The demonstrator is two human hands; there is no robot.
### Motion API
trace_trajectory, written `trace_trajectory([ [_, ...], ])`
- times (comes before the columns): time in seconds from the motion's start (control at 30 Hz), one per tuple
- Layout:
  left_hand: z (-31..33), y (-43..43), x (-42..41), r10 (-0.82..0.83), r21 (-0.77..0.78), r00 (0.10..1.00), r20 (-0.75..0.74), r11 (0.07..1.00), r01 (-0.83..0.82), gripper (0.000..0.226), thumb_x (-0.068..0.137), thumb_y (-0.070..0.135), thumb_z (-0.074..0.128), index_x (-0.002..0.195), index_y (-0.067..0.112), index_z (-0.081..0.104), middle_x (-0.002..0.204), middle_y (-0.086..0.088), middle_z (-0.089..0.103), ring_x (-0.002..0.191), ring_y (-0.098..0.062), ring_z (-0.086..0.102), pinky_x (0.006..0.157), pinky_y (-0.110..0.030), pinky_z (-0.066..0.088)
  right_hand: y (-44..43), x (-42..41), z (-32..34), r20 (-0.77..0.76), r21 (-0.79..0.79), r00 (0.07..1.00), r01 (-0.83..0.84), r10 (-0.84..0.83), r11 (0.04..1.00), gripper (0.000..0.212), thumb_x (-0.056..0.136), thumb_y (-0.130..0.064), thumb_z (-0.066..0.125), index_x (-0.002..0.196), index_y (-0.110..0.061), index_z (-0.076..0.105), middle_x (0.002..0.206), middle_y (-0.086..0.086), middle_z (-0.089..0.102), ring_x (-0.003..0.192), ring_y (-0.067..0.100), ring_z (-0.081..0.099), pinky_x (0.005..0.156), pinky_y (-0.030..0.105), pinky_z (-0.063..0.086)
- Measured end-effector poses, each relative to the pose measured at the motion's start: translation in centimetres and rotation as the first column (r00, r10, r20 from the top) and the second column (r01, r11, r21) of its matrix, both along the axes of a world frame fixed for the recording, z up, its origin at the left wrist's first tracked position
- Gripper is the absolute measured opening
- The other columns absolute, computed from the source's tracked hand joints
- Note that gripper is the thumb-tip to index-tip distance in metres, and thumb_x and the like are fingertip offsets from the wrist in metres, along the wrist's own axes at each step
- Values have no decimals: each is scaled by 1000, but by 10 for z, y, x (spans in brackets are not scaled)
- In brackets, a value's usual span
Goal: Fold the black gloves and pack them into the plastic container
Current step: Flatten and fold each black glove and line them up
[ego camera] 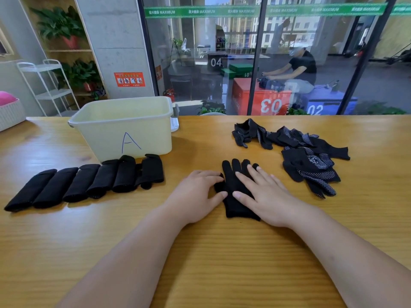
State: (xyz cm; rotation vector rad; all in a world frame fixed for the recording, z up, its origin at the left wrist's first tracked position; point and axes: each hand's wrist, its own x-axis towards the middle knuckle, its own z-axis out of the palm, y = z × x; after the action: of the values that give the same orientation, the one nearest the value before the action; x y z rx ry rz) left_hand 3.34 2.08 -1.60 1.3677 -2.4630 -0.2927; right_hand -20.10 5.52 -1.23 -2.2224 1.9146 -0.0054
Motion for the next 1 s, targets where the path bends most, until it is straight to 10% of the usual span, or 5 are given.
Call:
trace_trajectory([
  [0.33,1,5,0,14,74,995,96,997,-21,91,94,84,43,167,32,30,176,16,17,164,-14,6,133,-44,12,19,-26,-3,31,-17,996,-86,86,996,84,93,-87,16,165,-51,-5,173,-16,-22,158,6,-25,133,42,-5],
  [0.6,8,4,9,-156,-49,949,-275,988,148,36,90,57,79,121,42,72,130,27,63,134,-1,49,114,-32,45,21,-42,16,350,-281,895,-180,275,943,36,78,-68,82,111,-57,72,134,-34,57,134,-2,46,111,38,43],
  [1.0,6,6,6,-231,-46,948,-217,973,226,17,95,48,77,107,37,80,116,25,68,121,0,56,106,-20,43,22,-34,13,110,-330,956,-222,271,917,28,89,-65,70,111,-48,77,109,-34,60,110,-1,49,84,34,52],
])
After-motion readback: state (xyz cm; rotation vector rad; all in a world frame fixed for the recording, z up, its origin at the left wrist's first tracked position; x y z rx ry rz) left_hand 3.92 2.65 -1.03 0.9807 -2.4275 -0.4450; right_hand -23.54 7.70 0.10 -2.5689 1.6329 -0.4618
